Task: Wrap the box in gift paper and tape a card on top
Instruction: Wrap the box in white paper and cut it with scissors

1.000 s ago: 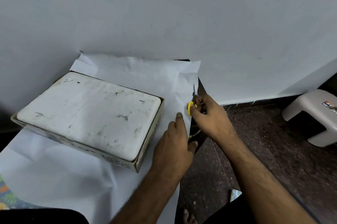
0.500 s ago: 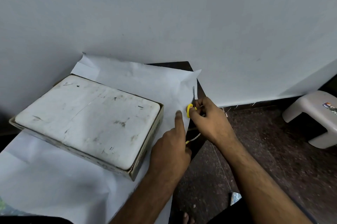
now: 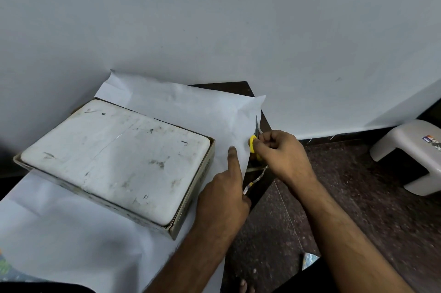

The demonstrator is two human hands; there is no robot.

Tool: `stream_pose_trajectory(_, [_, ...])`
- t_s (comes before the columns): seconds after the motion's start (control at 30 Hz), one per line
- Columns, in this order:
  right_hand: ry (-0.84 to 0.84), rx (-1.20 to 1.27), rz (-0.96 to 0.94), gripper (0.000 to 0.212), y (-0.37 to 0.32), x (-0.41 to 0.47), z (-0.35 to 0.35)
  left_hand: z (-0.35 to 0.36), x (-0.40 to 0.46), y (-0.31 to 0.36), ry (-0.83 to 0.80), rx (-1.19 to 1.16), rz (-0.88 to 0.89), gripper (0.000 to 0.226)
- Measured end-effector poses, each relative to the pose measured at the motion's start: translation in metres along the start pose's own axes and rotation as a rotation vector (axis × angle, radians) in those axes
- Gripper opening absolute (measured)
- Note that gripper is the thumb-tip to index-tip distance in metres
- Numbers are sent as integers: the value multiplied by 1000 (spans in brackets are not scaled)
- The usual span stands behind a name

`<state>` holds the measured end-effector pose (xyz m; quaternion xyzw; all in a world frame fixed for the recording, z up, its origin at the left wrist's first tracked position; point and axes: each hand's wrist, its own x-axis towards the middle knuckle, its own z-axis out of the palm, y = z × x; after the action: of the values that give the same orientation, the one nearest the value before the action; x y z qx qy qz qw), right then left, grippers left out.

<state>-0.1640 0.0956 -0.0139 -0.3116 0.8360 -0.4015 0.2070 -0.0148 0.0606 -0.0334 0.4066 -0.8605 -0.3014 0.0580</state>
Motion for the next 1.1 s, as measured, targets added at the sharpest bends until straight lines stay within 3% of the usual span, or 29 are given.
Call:
stream_pose_trajectory(0.4, [24, -68, -52, 16, 0, -1, 2, 4, 0, -3, 5, 38, -1, 103])
stream_pose_trajectory(0.9, [50, -49, -31, 26, 0, -1, 1, 2, -4, 0, -78, 123, 14, 103])
stream_pose_trajectory(1.1, [50, -79, -29, 18, 1, 0, 0, 4, -2, -2, -86, 136, 23, 105])
